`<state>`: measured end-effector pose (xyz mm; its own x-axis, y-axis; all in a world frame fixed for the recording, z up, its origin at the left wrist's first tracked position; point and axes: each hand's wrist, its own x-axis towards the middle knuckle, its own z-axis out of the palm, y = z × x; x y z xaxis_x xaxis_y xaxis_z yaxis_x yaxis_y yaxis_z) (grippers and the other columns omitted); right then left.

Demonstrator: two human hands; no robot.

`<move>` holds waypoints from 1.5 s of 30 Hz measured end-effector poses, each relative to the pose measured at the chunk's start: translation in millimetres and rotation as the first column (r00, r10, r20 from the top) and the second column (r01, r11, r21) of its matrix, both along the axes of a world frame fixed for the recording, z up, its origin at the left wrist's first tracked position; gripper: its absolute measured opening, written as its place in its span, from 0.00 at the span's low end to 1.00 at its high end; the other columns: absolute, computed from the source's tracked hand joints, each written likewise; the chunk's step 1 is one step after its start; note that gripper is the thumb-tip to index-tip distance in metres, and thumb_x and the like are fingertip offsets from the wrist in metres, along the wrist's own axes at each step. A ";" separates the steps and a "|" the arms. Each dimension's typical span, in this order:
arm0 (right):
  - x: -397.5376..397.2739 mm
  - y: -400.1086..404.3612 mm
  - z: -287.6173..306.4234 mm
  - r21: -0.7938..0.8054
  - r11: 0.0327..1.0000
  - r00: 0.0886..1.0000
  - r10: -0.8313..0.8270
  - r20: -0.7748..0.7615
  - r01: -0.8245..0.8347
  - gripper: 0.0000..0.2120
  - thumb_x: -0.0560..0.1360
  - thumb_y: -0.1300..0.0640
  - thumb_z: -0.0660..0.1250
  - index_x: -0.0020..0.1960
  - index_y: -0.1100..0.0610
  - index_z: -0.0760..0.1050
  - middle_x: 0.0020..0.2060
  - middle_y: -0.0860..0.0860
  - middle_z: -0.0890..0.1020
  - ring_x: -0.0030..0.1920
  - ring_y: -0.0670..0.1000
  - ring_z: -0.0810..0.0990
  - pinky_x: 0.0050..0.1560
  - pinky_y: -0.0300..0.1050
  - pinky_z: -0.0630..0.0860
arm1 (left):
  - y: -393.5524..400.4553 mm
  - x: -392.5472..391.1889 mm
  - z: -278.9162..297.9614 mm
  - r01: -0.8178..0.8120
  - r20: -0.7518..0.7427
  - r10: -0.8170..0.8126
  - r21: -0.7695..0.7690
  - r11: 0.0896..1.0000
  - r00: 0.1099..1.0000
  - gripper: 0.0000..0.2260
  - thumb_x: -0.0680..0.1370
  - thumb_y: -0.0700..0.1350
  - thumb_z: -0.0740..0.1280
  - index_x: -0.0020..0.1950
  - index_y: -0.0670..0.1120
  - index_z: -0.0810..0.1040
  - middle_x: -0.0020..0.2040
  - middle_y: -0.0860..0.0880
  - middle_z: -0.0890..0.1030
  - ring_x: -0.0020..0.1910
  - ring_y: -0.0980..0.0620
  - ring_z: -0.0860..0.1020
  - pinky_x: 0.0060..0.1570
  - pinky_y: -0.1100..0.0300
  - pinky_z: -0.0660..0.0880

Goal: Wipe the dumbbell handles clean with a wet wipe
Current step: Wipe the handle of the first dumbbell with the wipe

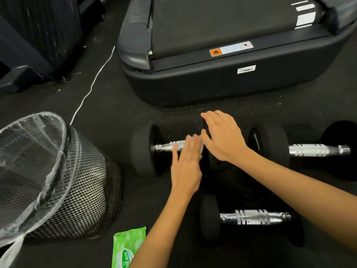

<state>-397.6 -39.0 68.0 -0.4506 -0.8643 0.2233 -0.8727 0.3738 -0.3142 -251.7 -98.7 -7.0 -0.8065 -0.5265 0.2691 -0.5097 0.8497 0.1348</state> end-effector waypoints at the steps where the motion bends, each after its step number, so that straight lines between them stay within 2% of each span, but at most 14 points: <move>1: 2.3 2.4 0.1 -0.003 1.000 1.000 0.001 -0.007 -0.001 0.24 0.78 0.49 0.58 0.71 0.59 0.68 0.64 0.53 0.76 0.66 0.54 0.72 0.69 0.52 0.67 | -6.4 1.5 2.9 -0.035 -0.022 0.035 0.016 0.999 0.999 0.24 0.81 0.41 0.52 0.78 0.46 0.58 0.78 0.49 0.61 0.78 0.50 0.55 0.76 0.43 0.51; 3: 6.5 6.8 0.8 -0.012 1.000 1.000 -0.006 -0.013 0.006 0.24 0.78 0.50 0.59 0.71 0.59 0.68 0.65 0.53 0.75 0.67 0.54 0.71 0.70 0.51 0.66 | -12.5 5.9 7.7 -0.121 -0.047 0.123 0.041 0.992 0.991 0.25 0.80 0.39 0.57 0.78 0.46 0.60 0.77 0.48 0.64 0.77 0.49 0.58 0.75 0.42 0.52; 5: 9.8 10.5 0.7 -0.018 1.000 1.000 -0.013 -0.018 0.013 0.25 0.78 0.50 0.60 0.72 0.59 0.68 0.66 0.54 0.75 0.68 0.54 0.71 0.71 0.51 0.64 | -5.5 6.4 8.3 -0.162 -0.062 0.165 0.052 0.985 0.984 0.23 0.80 0.40 0.53 0.77 0.44 0.62 0.76 0.47 0.66 0.77 0.48 0.59 0.75 0.43 0.53; 9: 11.1 12.0 -1.7 -0.009 1.000 1.000 -0.014 -0.017 0.014 0.25 0.79 0.50 0.59 0.73 0.59 0.67 0.68 0.54 0.74 0.71 0.56 0.69 0.72 0.52 0.60 | 17.9 -7.3 4.6 -0.001 -0.019 0.002 0.023 1.000 1.000 0.27 0.77 0.38 0.50 0.78 0.40 0.58 0.77 0.44 0.63 0.78 0.47 0.54 0.76 0.44 0.52; 14: 5.9 6.3 -0.6 -0.005 1.000 1.000 -0.015 -0.007 0.015 0.24 0.79 0.49 0.59 0.73 0.57 0.67 0.68 0.53 0.74 0.71 0.54 0.69 0.72 0.51 0.60 | 7.1 -21.2 16.2 0.021 0.016 -0.022 0.017 1.000 1.000 0.30 0.73 0.34 0.62 0.76 0.39 0.63 0.74 0.43 0.69 0.76 0.44 0.61 0.76 0.44 0.46; 16: 3.4 4.9 -0.9 0.001 1.000 1.000 -0.011 -0.009 0.011 0.24 0.79 0.49 0.59 0.73 0.57 0.67 0.68 0.53 0.74 0.71 0.54 0.69 0.72 0.51 0.61 | 8.7 -22.8 17.2 0.015 0.014 -0.015 0.034 0.999 1.000 0.30 0.74 0.34 0.60 0.76 0.39 0.62 0.74 0.42 0.67 0.76 0.43 0.60 0.76 0.45 0.42; 20: 3.0 3.4 -1.1 0.007 1.000 1.000 -0.018 -0.010 0.018 0.24 0.79 0.49 0.59 0.73 0.57 0.67 0.68 0.53 0.74 0.71 0.54 0.69 0.72 0.52 0.62 | 19.2 -5.2 5.6 0.051 0.023 -0.052 0.021 0.998 0.998 0.31 0.74 0.34 0.51 0.78 0.40 0.55 0.79 0.44 0.55 0.79 0.46 0.49 0.76 0.44 0.45; 23: 5.5 6.2 -3.5 -0.007 1.000 1.000 -0.019 -0.019 0.019 0.24 0.79 0.49 0.59 0.73 0.57 0.67 0.68 0.53 0.74 0.71 0.54 0.69 0.72 0.52 0.62 | 13.5 1.2 4.9 0.058 0.019 -0.058 0.012 0.998 0.998 0.29 0.76 0.39 0.45 0.78 0.41 0.57 0.79 0.45 0.58 0.78 0.48 0.53 0.76 0.43 0.47; 25: 8.0 9.5 -4.9 -0.029 0.999 1.000 -0.018 -0.015 0.018 0.24 0.79 0.49 0.59 0.73 0.57 0.67 0.69 0.54 0.74 0.71 0.54 0.68 0.73 0.51 0.61 | 7.3 -7.6 10.5 0.028 0.013 -0.028 0.008 1.000 1.000 0.27 0.77 0.39 0.48 0.77 0.41 0.60 0.76 0.44 0.64 0.77 0.47 0.58 0.75 0.43 0.47; 28: 13.3 16.0 -9.5 -0.051 0.999 0.999 -0.016 -0.028 0.014 0.24 0.81 0.49 0.56 0.74 0.58 0.66 0.71 0.55 0.71 0.73 0.54 0.66 0.75 0.51 0.58 | 5.0 -18.0 13.6 0.003 -0.006 -0.003 0.031 1.000 1.000 0.28 0.74 0.35 0.61 0.75 0.38 0.64 0.74 0.41 0.68 0.75 0.43 0.63 0.74 0.41 0.50; 33: 18.5 28.2 -14.9 -0.107 0.993 0.999 0.038 -0.019 -0.040 0.25 0.83 0.49 0.47 0.75 0.60 0.64 0.73 0.55 0.68 0.76 0.53 0.62 0.76 0.49 0.54 | 20.8 8.2 3.3 0.080 -0.042 -0.077 0.077 0.994 0.996 0.26 0.80 0.41 0.49 0.79 0.42 0.55 0.78 0.45 0.58 0.78 0.48 0.53 0.76 0.44 0.49; 37: 15.3 31.6 -16.6 -0.160 0.984 0.994 0.090 0.057 -0.079 0.25 0.83 0.51 0.45 0.75 0.59 0.64 0.73 0.54 0.69 0.75 0.51 0.63 0.76 0.48 0.54 | 1.5 3.1 7.5 0.089 0.003 -0.089 0.040 0.995 0.996 0.24 0.81 0.44 0.49 0.78 0.44 0.59 0.77 0.46 0.63 0.78 0.49 0.57 0.76 0.45 0.45; 40: 12.0 30.3 -15.9 -0.150 0.985 0.994 0.096 0.044 -0.088 0.24 0.83 0.52 0.45 0.75 0.59 0.65 0.72 0.54 0.70 0.74 0.51 0.64 0.76 0.47 0.54 | -5.0 -2.7 10.0 0.077 -0.018 -0.076 0.116 0.990 0.997 0.23 0.82 0.44 0.49 0.78 0.44 0.59 0.77 0.46 0.62 0.78 0.50 0.56 0.76 0.50 0.39; 45: 9.8 26.6 -14.4 -0.138 0.988 0.996 0.081 0.040 -0.075 0.25 0.83 0.52 0.45 0.74 0.59 0.66 0.71 0.54 0.71 0.74 0.51 0.65 0.76 0.47 0.54 | -2.7 16.1 5.1 0.186 -0.007 -0.186 0.060 0.981 0.983 0.24 0.81 0.43 0.51 0.78 0.44 0.57 0.78 0.48 0.58 0.78 0.52 0.53 0.77 0.49 0.45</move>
